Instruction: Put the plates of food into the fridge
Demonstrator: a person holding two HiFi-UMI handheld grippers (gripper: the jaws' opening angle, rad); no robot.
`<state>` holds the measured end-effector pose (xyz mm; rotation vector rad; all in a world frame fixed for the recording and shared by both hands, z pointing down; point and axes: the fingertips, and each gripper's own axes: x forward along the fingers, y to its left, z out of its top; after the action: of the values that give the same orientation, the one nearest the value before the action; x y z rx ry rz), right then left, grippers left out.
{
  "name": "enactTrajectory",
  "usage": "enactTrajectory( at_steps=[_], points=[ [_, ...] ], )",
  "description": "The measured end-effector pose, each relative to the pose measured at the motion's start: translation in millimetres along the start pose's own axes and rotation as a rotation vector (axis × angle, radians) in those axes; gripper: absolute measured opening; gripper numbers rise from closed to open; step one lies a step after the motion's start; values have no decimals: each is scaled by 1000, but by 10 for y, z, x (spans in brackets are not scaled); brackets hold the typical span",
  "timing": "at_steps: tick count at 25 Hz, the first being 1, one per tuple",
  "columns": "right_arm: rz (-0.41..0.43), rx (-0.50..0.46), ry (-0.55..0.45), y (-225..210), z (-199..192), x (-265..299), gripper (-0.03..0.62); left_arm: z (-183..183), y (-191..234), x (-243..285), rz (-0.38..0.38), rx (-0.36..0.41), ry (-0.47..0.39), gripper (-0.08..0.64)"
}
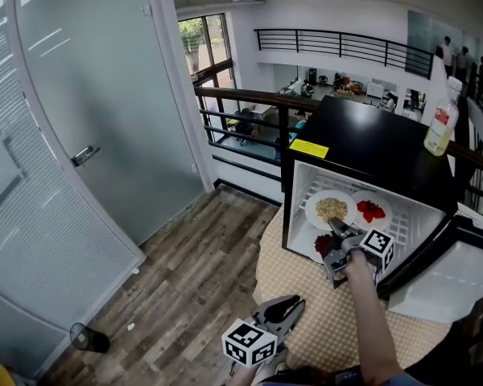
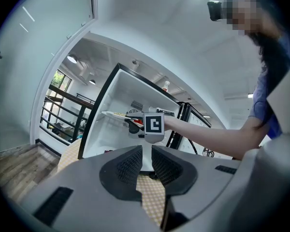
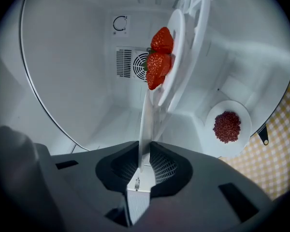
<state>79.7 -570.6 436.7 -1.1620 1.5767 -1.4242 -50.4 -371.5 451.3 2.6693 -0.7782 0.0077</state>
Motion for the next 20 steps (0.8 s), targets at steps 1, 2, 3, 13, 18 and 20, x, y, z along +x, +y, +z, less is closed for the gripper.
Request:
enactTrajectory(
  at_steps=[1,2,3,13,18,20],
  points=[
    [-2,5,-7,-4,12,29,61,3,12,-8,3,-1,0,69],
    [-5,12,-15,-7,25,56,61,6,24,-17,7,-2,0,69],
    [-9,17,-24,-9,41,82,61,7,38,-25,11,-3,0,69],
    [8,71,-80,31,54,250,61,-15,179,-137,61,-22,-2,69],
    [39,55,-82,34,42,241,63,-43,169,-122,60,-25,1,69],
    [47,56,-70,23,29,243,71,-64,162,-112,58,-27,5,69]
  ],
)
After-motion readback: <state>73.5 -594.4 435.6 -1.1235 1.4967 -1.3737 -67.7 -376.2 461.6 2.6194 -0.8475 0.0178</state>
